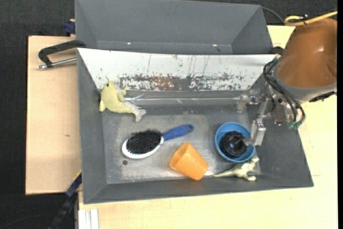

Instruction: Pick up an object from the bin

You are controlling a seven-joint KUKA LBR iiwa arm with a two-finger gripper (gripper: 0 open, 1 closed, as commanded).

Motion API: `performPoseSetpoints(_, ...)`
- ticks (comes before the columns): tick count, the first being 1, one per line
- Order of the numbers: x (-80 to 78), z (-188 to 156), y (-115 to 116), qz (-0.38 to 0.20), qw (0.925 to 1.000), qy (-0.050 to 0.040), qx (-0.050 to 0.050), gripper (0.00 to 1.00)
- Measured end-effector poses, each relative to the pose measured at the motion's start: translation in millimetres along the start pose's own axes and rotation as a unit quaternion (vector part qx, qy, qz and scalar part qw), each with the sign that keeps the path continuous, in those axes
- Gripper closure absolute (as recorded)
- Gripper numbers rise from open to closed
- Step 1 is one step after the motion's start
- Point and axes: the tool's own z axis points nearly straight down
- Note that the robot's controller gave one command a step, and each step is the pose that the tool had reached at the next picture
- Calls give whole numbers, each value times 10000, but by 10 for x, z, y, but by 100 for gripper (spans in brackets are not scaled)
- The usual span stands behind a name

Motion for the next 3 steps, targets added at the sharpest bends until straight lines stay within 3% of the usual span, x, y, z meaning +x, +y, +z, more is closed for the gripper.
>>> performPoseSetpoints(1,87,1020,-208,-163,9998,-103,5,0)
performPoseSetpoints(2,72,975,-206,-179,9998,-120,13,100)
performPoseSetpoints(3,-2,-2271,154,-1462,9892,-88,24,100)
